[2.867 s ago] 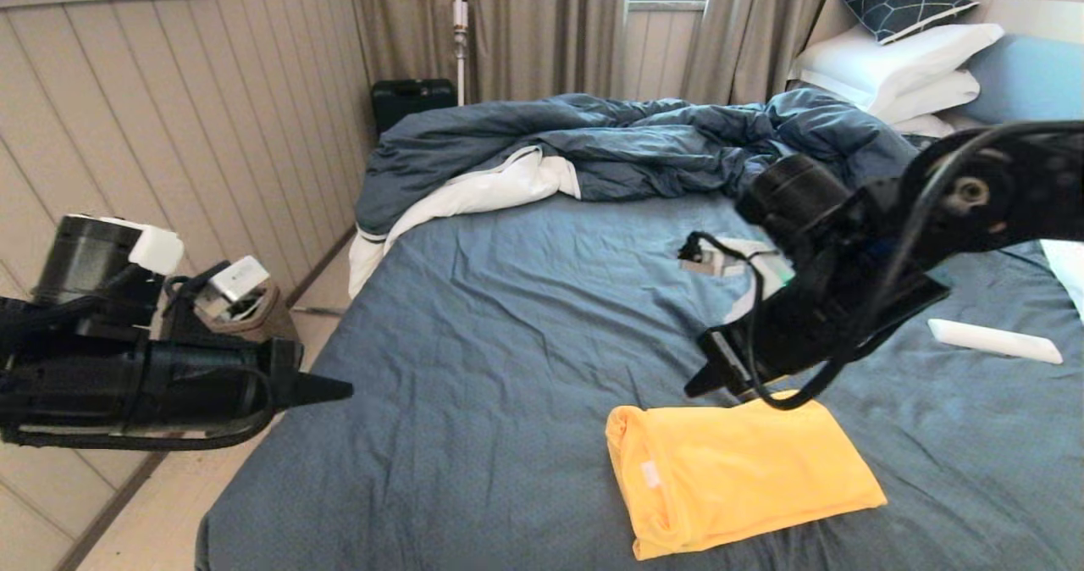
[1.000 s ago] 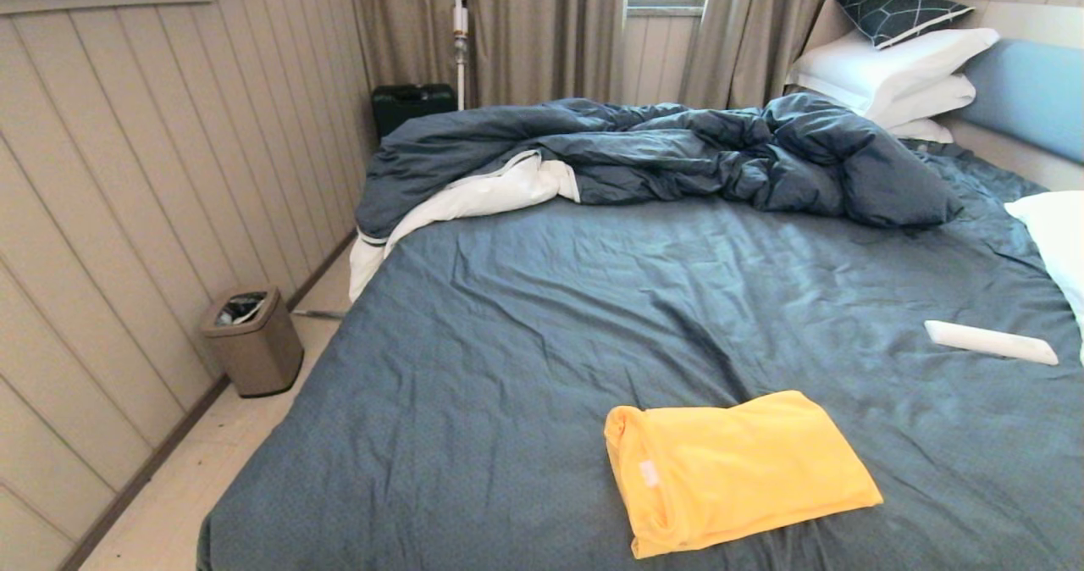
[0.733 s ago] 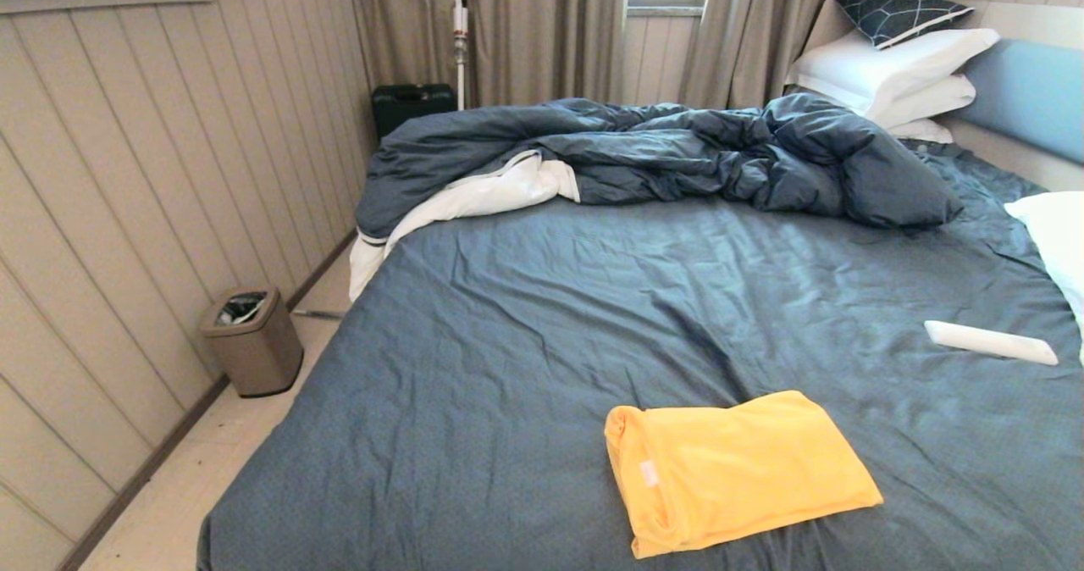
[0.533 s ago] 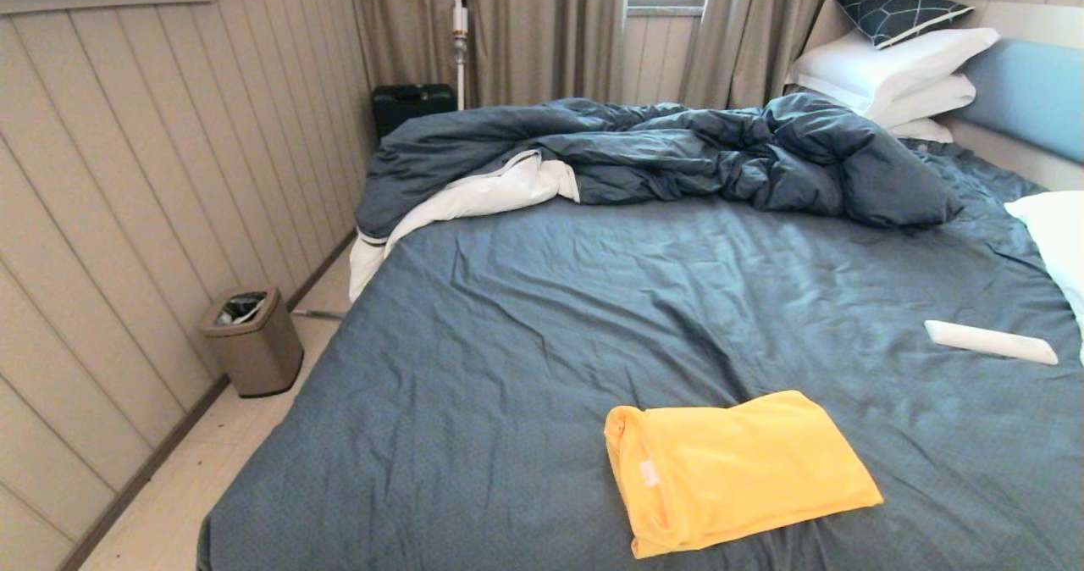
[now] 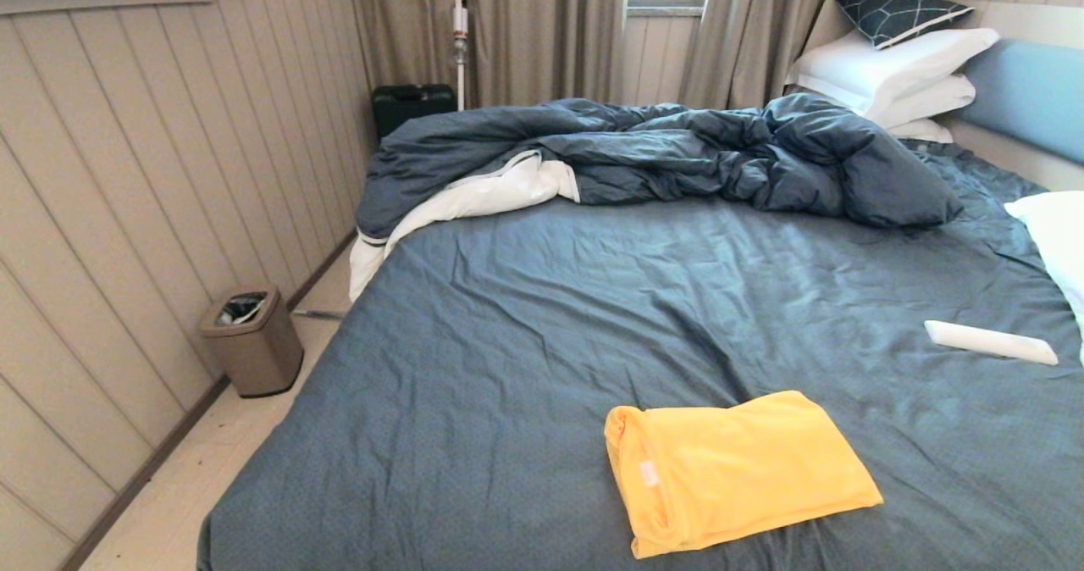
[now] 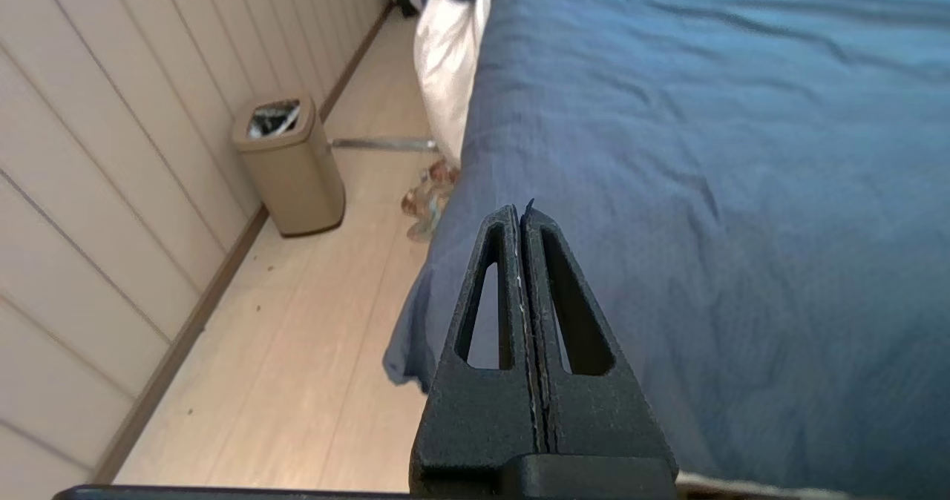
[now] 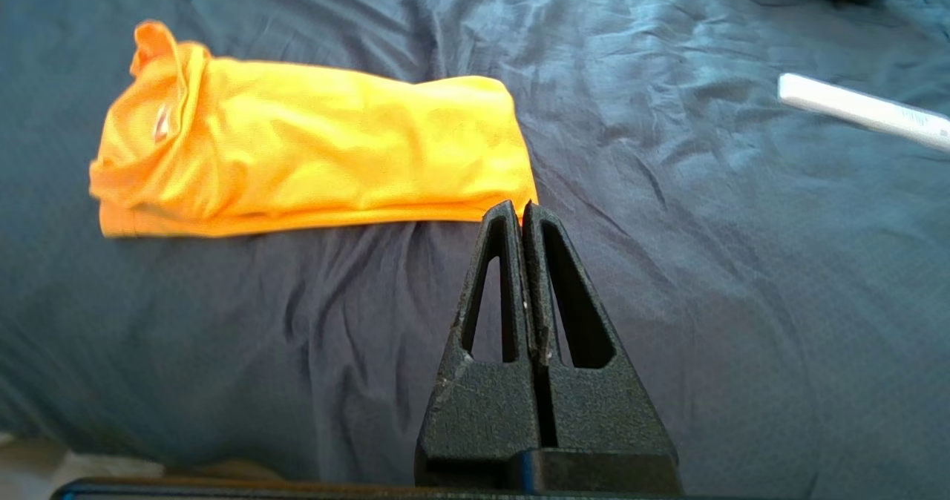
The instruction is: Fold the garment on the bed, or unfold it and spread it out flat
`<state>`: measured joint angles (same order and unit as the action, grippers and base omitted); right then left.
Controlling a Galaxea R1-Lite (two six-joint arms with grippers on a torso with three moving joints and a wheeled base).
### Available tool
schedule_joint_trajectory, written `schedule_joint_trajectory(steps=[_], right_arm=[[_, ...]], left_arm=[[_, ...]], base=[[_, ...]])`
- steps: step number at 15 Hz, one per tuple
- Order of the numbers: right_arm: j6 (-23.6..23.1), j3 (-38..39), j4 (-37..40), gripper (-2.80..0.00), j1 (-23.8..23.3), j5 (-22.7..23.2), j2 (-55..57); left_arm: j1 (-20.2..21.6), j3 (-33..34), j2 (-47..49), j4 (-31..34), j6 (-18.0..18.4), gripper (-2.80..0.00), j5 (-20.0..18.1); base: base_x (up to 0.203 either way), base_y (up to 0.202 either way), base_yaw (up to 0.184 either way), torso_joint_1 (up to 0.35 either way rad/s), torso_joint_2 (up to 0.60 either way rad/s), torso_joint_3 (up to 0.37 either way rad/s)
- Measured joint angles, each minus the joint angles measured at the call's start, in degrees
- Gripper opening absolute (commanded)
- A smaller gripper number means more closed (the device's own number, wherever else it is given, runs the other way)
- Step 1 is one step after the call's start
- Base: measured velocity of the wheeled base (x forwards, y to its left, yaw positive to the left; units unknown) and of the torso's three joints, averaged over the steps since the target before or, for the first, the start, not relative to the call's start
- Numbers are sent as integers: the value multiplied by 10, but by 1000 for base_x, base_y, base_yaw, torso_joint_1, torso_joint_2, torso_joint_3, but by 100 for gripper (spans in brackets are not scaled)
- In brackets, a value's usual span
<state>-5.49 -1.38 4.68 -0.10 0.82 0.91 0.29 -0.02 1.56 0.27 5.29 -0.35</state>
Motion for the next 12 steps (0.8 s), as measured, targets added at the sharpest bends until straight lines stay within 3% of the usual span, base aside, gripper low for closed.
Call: schedule_joint_trajectory(steps=[4,7,12], right_arm=[[9,2,-2,-280,0,-4,-8],[11,4,-8,-280,0,-8,-10],[12,5,-13,-280,0,-8,-10]], left_arm=[[0,0,-12,-2,-11,-280,1],[0,0,-14,-8,-52,-280,6],[0,0,-15,-9,-57,-280,7]], base=[[0,0,0,0,0,0],[0,0,0,0,0,0],[0,0,0,0,0,0]])
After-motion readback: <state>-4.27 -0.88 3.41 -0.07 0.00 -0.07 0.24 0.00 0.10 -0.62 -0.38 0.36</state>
